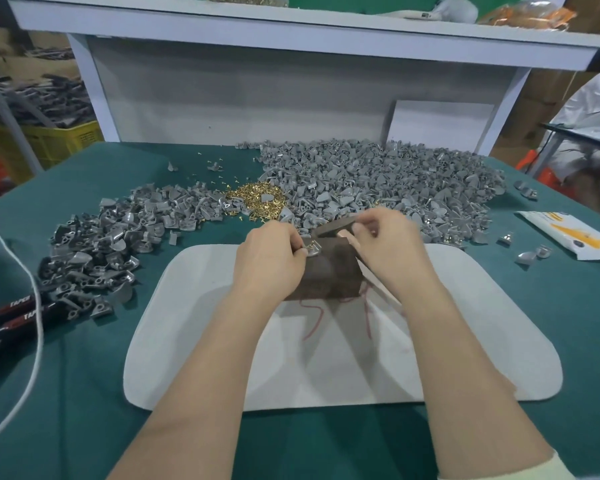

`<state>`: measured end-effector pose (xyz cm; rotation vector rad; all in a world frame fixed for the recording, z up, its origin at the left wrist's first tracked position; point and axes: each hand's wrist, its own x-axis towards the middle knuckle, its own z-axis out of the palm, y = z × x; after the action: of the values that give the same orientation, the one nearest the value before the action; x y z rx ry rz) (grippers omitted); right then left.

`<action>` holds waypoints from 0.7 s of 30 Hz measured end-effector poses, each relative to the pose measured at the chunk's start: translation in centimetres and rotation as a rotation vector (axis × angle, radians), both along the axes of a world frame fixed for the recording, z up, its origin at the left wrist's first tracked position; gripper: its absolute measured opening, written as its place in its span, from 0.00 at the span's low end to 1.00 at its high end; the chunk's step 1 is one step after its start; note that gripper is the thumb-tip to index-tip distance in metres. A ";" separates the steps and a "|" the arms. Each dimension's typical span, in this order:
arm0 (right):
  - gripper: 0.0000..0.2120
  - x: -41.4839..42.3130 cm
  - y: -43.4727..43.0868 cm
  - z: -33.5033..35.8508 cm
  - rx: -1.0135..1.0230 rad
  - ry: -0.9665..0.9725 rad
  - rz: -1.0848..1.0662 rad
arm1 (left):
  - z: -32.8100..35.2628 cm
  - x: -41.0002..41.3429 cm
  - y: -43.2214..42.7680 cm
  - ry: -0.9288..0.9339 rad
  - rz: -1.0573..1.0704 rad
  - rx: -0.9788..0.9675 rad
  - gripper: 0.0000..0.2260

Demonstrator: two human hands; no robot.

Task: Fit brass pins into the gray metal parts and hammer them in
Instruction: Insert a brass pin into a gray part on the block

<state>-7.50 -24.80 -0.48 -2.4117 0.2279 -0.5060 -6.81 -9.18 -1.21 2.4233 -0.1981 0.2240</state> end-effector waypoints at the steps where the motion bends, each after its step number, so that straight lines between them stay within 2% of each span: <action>1: 0.10 -0.1 -0.9 0.0 -0.080 0.076 -0.054 | 0.0 0.1 0.0 0.002 -0.002 0.000 0.04; 3: 0.16 -0.2 -1.7 -0.2 -0.237 0.329 -0.057 | -0.1 0.1 0.0 0.003 -0.003 0.002 0.04; 4: 0.15 -0.1 -1.8 -0.5 -0.245 0.417 -0.029 | -0.1 0.1 0.0 0.003 -0.005 0.003 0.04; 6: 0.14 0.0 -1.7 -0.9 -0.187 0.464 0.007 | -0.1 0.1 0.0 0.001 -0.009 0.005 0.04; 8: 0.16 0.1 -2.0 -0.9 -0.078 0.402 0.007 | -0.2 0.1 0.1 -0.006 -0.006 0.011 0.04; 11: 0.08 -0.5 -2.5 -0.4 0.197 0.193 0.028 | -0.2 0.3 0.3 -0.018 0.034 0.045 0.04; 12: 0.06 -0.8 -2.6 0.0 0.210 0.131 0.046 | -0.2 0.3 0.3 -0.019 0.054 0.052 0.04; 13: 0.04 -1.0 -2.7 0.4 0.187 0.080 0.076 | -0.2 0.4 0.4 -0.022 0.075 0.057 0.04; 17: 0.19 -1.8 -1.8 1.4 -0.009 -0.015 0.199 | -0.3 0.4 0.5 -0.034 0.130 0.051 0.03; 19: 0.21 -2.2 -1.2 1.5 -0.111 -0.022 0.194 | -0.4 0.4 0.5 -0.033 0.146 0.041 0.03; 21: 0.21 -2.5 -0.8 1.8 -0.128 -0.074 0.188 | -0.4 0.4 0.5 -0.036 0.155 0.027 0.03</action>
<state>-10.02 -25.59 1.28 -2.5009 -0.0648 -0.5359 -6.36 -8.69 -1.60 2.4650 -0.0294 0.3360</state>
